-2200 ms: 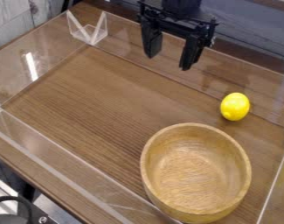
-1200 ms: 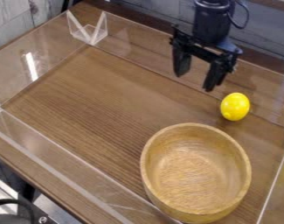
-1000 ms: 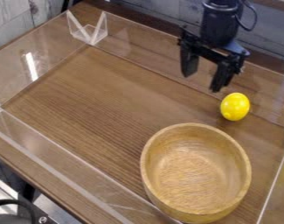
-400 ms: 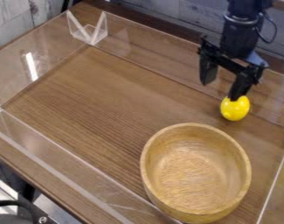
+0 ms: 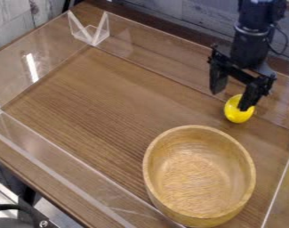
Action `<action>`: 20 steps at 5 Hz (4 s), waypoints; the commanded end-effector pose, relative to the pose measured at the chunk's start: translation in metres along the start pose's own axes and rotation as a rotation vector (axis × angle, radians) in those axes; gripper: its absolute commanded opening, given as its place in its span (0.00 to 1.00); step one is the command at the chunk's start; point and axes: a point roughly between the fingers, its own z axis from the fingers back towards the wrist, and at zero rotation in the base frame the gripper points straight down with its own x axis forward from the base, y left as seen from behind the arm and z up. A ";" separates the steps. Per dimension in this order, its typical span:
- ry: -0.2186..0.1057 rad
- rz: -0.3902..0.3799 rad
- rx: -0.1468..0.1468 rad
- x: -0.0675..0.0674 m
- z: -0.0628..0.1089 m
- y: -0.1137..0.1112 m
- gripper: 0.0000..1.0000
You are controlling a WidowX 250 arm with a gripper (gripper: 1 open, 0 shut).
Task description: Put the lemon in the brown bowl
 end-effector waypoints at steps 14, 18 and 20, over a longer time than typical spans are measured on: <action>-0.103 -0.076 0.005 -0.004 0.016 -0.011 0.00; -0.086 -0.066 0.010 -0.037 0.032 -0.017 0.00; -0.085 -0.075 0.010 -0.050 0.037 -0.021 0.00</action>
